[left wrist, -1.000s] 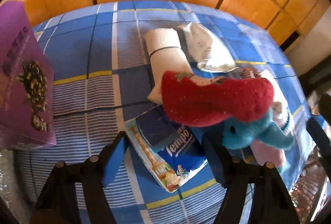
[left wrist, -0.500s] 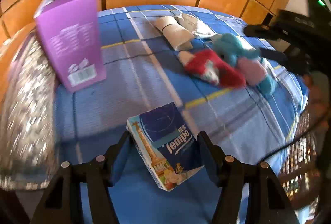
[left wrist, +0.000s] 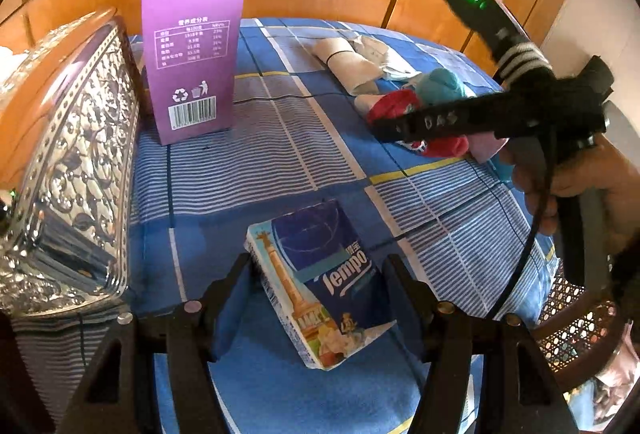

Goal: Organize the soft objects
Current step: 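Carry the Tempo pack to the gold tray while the right tool grasps the red sock, then carry the red sock onto the gold tray and open the right tool, then move the right tool back toward the remaining soft items, then reach the left tool to the beige bandage roll and close on it, then lift the bandage roll with the left tool while the right tool grasps the white printed packet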

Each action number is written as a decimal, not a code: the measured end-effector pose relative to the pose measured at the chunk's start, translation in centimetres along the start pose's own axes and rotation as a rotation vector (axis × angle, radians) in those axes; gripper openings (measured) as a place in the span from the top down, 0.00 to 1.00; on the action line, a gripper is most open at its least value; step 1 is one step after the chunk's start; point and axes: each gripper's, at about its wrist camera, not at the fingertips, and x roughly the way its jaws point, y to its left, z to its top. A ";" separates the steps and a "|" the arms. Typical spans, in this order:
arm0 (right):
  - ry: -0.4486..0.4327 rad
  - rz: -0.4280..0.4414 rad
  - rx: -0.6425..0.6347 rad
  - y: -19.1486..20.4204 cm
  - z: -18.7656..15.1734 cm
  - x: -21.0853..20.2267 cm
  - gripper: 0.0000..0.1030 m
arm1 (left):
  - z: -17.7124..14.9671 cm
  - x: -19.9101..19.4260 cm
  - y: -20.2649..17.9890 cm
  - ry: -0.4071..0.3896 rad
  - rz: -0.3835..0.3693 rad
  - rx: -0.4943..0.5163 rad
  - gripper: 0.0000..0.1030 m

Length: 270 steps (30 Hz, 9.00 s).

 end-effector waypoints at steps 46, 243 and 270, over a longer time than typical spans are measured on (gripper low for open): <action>0.006 0.002 -0.049 2.3 -2.3 -0.8 0.67 | 4.3 -20.3 22.3 -0.376 0.436 -0.471 0.39; -0.280 0.216 0.779 -15.5 -2.5 -5.3 0.48 | 16.1 13.7 -5.4 0.053 0.162 0.090 0.59; 0.099 -0.009 0.187 -10.4 13.9 7.1 0.41 | 4.9 5.7 -2.6 -0.072 0.056 0.093 0.58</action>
